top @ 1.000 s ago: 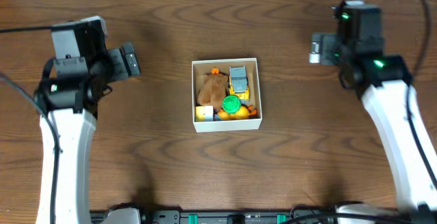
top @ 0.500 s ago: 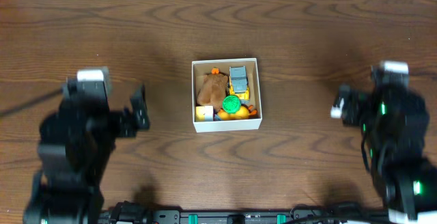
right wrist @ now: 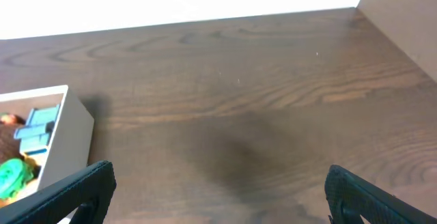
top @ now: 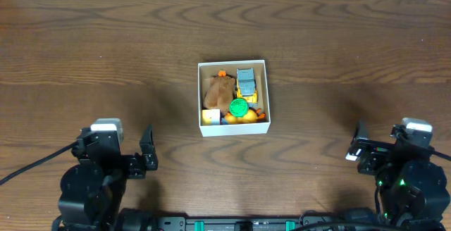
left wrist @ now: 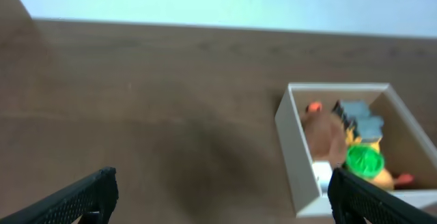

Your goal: Pack container

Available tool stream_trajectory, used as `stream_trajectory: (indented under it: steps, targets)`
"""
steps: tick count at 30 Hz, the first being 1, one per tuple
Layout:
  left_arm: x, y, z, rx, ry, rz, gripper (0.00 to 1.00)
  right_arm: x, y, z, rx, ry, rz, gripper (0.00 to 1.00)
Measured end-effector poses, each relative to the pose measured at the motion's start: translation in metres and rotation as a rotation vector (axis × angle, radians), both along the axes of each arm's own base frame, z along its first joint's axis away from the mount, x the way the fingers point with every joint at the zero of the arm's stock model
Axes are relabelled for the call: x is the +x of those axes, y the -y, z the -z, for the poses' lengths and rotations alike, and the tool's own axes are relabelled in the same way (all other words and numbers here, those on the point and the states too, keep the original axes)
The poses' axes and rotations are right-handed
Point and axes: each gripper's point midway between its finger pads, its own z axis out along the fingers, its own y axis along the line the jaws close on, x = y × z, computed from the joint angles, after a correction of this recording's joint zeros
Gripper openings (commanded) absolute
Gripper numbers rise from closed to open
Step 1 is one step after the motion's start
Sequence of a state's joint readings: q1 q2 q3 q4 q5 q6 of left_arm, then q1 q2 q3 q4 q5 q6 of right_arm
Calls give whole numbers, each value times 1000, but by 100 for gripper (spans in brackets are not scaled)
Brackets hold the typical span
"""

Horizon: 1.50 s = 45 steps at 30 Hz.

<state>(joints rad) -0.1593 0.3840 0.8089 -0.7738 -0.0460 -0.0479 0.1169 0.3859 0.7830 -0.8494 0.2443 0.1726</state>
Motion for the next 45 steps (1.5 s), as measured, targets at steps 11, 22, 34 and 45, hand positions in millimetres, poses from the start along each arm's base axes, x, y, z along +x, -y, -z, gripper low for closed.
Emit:
stream_trajectory:
  steps: [11, 22, 34, 45]
  targets:
    - [-22, -5, 38, 33, -178, -6, 98, -19, 2, 34, -16, -157, 2, 99]
    - [-28, -6, 46, 39, -219, -6, 98, -32, 3, 51, -22, -242, -4, 99]
    - [-28, -6, 47, 40, -221, -7, 98, -14, -13, 81, 40, 9, -74, 99]
    - [-28, -6, 47, 41, -221, -9, 98, 34, -30, 78, 66, 303, -149, 99]
